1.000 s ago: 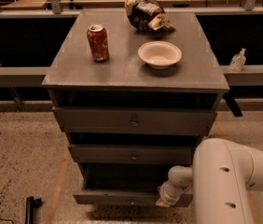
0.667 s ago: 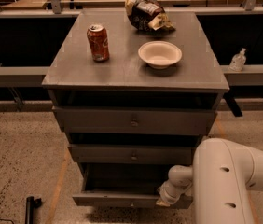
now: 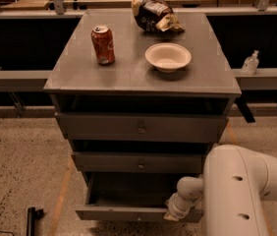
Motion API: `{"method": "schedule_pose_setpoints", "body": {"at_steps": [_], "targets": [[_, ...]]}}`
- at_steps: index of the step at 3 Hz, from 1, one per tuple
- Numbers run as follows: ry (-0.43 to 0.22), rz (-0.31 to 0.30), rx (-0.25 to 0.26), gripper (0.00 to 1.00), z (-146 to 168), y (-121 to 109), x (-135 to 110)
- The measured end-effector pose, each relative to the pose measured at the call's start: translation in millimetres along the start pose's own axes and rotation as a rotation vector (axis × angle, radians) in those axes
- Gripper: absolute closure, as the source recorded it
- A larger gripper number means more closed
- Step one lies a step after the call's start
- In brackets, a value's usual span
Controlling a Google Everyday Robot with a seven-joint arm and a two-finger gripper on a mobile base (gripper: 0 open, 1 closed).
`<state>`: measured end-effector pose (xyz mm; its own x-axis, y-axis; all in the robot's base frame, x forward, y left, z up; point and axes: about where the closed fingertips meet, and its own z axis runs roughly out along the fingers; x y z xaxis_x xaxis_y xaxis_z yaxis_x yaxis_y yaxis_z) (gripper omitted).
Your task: Open bottom drawer
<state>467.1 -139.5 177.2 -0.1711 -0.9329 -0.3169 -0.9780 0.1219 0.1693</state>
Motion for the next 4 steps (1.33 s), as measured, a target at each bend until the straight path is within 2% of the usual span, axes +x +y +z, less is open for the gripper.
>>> {"method": "schedule_pose_setpoints", "body": {"at_steps": [1,2,3,4], "targets": [[0.0,0.0,0.0,1.0,0.0,-0.1,0.0],[-0.002,0.031,-0.007,1.0,0.7,14.6,-0.5],[-0.002,0.031,-0.007,1.0,0.7,14.4,-0.5],[-0.003,0.05,-0.01,1.0,1.6,23.9,-1.1]]}}
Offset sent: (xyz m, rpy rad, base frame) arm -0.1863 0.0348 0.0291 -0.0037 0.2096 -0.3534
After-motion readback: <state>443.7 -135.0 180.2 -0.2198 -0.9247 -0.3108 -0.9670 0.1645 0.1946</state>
